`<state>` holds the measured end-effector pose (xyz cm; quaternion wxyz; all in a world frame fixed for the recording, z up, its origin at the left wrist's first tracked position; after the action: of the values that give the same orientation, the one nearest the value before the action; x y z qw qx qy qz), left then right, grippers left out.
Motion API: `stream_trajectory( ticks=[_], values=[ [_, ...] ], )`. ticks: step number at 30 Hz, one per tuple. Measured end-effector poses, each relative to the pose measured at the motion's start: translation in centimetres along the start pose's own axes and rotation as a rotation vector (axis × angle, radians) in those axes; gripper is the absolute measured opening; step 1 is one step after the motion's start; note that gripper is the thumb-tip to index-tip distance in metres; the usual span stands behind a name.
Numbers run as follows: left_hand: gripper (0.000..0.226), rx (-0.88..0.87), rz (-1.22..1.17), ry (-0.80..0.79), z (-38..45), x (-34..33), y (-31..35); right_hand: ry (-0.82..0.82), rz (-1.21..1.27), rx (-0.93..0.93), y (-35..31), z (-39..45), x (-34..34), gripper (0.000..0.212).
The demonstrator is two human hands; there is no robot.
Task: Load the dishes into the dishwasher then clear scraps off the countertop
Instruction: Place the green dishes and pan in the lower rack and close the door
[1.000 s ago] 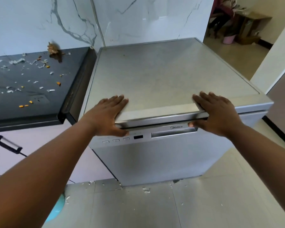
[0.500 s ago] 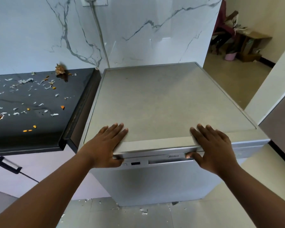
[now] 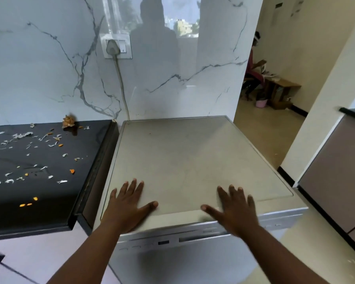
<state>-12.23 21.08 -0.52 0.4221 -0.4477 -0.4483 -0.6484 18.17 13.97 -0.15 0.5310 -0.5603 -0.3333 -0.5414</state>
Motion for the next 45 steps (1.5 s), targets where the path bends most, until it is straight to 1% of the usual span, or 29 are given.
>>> stream_trajectory(
  ticks=[3,5,8,10,12,14,15,17,20,23,25,31,35,37,39,40,42,43,45],
  values=[
    [0.102,0.077,-0.014,0.002,1.5,-0.3,-0.2,-0.043,-0.071,-0.035,-3.3,1.2,-1.3,0.125],
    [0.106,0.083,0.004,-0.001,2.3,-0.5,0.0,-0.051,-0.066,0.003,-5.3,2.2,-1.9,0.127],
    [0.118,0.065,0.015,0.002,3.3,-0.6,-0.3,-0.082,-0.048,0.079,-9.0,3.9,-2.6,0.131],
    [0.126,0.047,-0.006,-0.012,3.5,-0.8,-0.1,-0.073,-0.077,0.155,-11.6,4.6,-2.8,0.125],
    [0.133,0.047,-0.038,-0.028,3.8,-0.8,-0.3,-0.05,-0.101,0.242,-14.5,5.3,-2.6,0.114],
    [0.133,0.049,-0.062,-0.029,4.8,-0.4,-1.1,-0.019,-0.106,0.308,-16.9,6.0,-2.0,0.107],
    [0.129,0.043,-0.061,-0.018,5.5,0.1,-1.7,-0.001,-0.105,0.332,-17.7,6.5,-1.6,0.106],
    [0.12,0.013,-0.022,0.029,7.1,1.8,-3.2,0.029,-0.108,0.367,-19.1,7.7,-0.6,0.107],
    [0.114,-0.022,0.038,0.109,9.0,4.9,-5.3,0.077,-0.105,0.398,-20.7,9.7,0.5,0.108],
    [0.109,-0.026,0.093,0.166,10.5,7.4,-6.9,0.102,-0.091,0.415,-22.9,11.9,0.8,0.101],
    [0.105,-0.021,0.122,0.179,11.5,8.4,-7.8,0.116,-0.082,0.462,-24.8,12.9,0.7,0.1],
    [0.107,0.023,0.166,0.248,14.7,11.5,-9.8,0.206,-0.033,0.578,-29.9,17.1,1.4,0.105],
    [0.11,0.049,0.183,0.306,17.1,13.7,-11.3,0.225,0.006,0.574,-31.9,20.2,2.0,0.1],
    [0.103,0.074,0.158,0.367,18.5,15.3,-12.1,0.267,0.004,0.582,-33.0,21.5,2.7,0.097],
    [0.095,0.061,0.191,0.441,20.0,16.8,-12.7,0.205,-0.011,0.566,-34.1,23.0,2.5,0.093],
    [0.093,0.046,0.223,0.464,20.7,17.5,-12.9,0.227,-0.025,0.561,-34.7,23.6,3.0,0.092],
    [0.093,0.037,0.231,0.498,22.3,19.4,-13.3,0.251,-0.017,0.57,-36.3,25.2,4.8,0.1],
    [0.095,0.002,0.243,0.538,23.2,20.2,-13.4,0.305,-0.022,0.608,-37.4,26.0,5.9,0.105],
    [0.098,-0.031,0.235,0.546,25.0,21.3,-14.1,0.349,-0.006,0.602,-39.0,27.8,7.2,0.106]
  ],
)
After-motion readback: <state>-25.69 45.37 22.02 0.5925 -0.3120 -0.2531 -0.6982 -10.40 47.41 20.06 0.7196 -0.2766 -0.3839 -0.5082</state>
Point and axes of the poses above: each hand's wrist, its own z-axis towards the middle knuckle, its own x-axis out of the back of the hand, y = z × x, the point moved 7 cm from there along z, towards the middle knuckle, and after that the axes turned 15 degrees about y, right-handed, at the moved point
